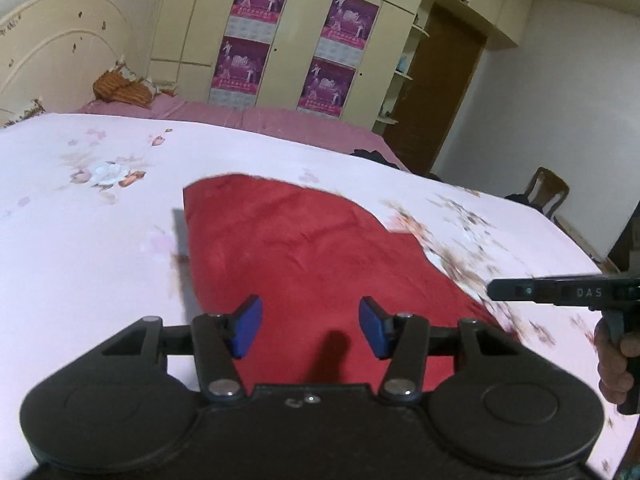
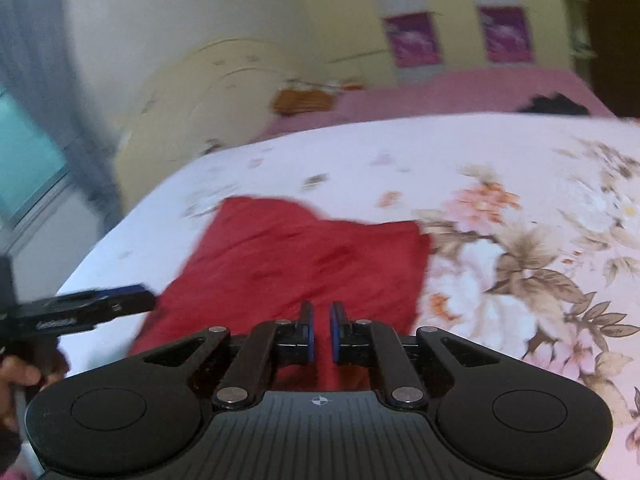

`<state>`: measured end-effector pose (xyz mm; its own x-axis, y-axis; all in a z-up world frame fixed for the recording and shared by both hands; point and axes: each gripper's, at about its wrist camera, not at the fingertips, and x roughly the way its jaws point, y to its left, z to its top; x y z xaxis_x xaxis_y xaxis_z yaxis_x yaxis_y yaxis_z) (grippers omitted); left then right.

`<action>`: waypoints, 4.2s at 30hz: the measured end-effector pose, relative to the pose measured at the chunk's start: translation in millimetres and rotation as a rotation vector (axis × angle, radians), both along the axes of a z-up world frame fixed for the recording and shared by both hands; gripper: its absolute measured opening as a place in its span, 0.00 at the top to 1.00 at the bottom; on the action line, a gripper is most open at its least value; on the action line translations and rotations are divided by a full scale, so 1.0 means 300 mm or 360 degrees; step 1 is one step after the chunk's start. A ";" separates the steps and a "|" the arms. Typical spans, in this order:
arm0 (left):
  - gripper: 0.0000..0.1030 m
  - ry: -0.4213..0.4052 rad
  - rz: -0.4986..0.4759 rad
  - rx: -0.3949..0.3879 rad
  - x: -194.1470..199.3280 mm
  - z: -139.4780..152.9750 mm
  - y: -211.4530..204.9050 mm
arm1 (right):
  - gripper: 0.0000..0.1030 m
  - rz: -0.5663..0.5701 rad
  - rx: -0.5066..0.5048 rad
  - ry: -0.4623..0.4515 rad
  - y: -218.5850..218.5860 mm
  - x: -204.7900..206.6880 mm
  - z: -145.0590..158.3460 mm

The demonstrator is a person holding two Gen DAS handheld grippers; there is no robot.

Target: Fold large clothes

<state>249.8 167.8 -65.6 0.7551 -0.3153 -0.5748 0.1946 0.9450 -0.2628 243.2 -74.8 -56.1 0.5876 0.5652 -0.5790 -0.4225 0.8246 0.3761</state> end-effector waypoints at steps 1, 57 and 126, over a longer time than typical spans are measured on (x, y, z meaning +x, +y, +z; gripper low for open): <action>0.53 0.0004 -0.0004 0.0005 -0.034 -0.003 -0.017 | 0.91 0.0036 -0.0017 -0.0010 0.010 -0.035 0.001; 0.56 -0.0045 0.0115 0.0210 -0.165 0.042 -0.141 | 0.91 -0.0141 -0.0064 -0.0039 -0.051 -0.157 0.013; 0.00 -0.0123 0.0392 0.0362 -0.791 0.305 -0.456 | 0.00 -0.0427 -0.0336 -0.0240 -0.172 -0.870 0.260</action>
